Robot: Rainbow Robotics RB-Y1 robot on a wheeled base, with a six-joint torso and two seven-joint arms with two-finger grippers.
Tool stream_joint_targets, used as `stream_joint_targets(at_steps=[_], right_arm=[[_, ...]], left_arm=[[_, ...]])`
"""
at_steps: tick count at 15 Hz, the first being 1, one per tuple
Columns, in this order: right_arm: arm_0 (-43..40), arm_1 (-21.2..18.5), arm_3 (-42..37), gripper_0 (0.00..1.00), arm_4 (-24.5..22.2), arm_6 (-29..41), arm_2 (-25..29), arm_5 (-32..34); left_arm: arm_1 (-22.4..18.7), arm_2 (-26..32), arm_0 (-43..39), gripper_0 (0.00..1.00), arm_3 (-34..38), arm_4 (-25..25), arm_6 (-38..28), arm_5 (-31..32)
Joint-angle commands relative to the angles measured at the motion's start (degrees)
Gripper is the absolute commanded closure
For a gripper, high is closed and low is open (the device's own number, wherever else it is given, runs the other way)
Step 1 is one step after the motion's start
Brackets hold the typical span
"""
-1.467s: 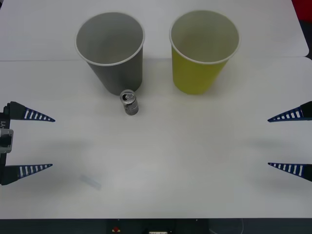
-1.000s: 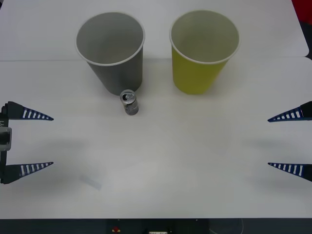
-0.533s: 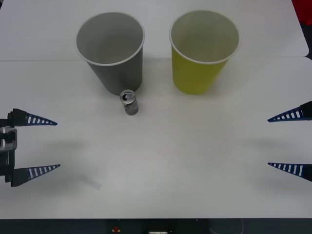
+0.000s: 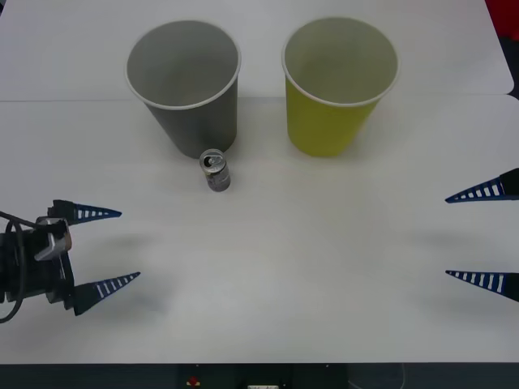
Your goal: Put the can into the green bin and the plastic bottle into the gray bin
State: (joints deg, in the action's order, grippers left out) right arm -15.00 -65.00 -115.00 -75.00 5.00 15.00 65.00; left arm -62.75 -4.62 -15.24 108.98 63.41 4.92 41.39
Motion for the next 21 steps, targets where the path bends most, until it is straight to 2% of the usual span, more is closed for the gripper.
stream_joint_targets(at_steps=[1, 4, 6, 12, 16, 21], right_arm=[[0.00, 0.00, 0.00, 0.00, 0.00, 0.00, 0.00, 0.00], [0.00, 0.00, 0.00, 0.00, 0.00, 0.00, 0.00, 0.00], [0.00, 0.00, 0.00, 0.00, 0.00, 0.00, 0.00, 0.00], [0.00, 0.00, 0.00, 0.00, 0.00, 0.00, 0.00, 0.00], [0.00, 0.00, 0.00, 0.00, 0.00, 0.00, 0.00, 0.00], [0.00, 0.00, 0.00, 0.00, 0.00, 0.00, 0.00, 0.00]], left_arm=[[0.35, -4.88, 0.56, 0.00, 0.00, -3.46, 0.62, -7.38], [1.67, -9.27, 0.82, 0.00, 0.00, -9.18, 0.62, -15.29], [4.48, -11.38, 1.61, 0.00, 0.00, -12.25, 0.71, -18.98], [12.39, -16.65, 3.99, 0.00, -1.31, -21.31, 0.79, -24.43], [16.96, -19.91, 5.57, 0.00, -1.75, -20.08, 2.02, -32.42], [21.18, -25.09, 9.35, 0.00, -2.19, -17.44, 3.43, -46.49]])
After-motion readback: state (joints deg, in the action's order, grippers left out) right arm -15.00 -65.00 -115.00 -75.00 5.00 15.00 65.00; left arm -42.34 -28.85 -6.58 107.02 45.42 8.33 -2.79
